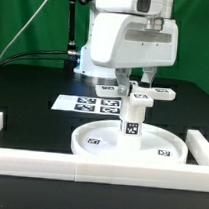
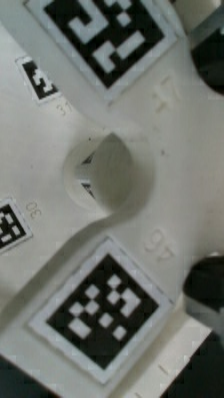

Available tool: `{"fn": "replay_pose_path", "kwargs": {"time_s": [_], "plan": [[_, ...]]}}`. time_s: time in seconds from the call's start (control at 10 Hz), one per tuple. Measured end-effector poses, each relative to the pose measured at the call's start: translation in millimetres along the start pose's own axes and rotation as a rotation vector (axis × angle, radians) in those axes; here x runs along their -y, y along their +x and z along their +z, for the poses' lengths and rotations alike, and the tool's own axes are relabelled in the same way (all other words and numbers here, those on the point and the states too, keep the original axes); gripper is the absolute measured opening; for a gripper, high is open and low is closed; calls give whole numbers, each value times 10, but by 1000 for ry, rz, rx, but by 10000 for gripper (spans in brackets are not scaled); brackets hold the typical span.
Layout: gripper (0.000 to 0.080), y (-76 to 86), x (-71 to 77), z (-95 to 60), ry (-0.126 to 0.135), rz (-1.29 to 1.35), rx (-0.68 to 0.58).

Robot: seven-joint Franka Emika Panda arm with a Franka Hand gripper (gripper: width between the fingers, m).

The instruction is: Assemble round table

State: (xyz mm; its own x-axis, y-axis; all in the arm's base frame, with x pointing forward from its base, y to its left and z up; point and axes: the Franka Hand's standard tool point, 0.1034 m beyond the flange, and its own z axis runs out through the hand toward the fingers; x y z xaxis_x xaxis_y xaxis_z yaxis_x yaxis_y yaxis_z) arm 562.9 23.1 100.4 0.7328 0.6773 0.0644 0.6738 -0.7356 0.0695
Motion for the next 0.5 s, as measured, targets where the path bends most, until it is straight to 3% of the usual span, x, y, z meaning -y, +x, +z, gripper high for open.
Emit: {"fn": "replay_pose_path", "kwargs": {"time_s": [0.5], "plan": [[442,42,51,-5,11,543,-5]]}}
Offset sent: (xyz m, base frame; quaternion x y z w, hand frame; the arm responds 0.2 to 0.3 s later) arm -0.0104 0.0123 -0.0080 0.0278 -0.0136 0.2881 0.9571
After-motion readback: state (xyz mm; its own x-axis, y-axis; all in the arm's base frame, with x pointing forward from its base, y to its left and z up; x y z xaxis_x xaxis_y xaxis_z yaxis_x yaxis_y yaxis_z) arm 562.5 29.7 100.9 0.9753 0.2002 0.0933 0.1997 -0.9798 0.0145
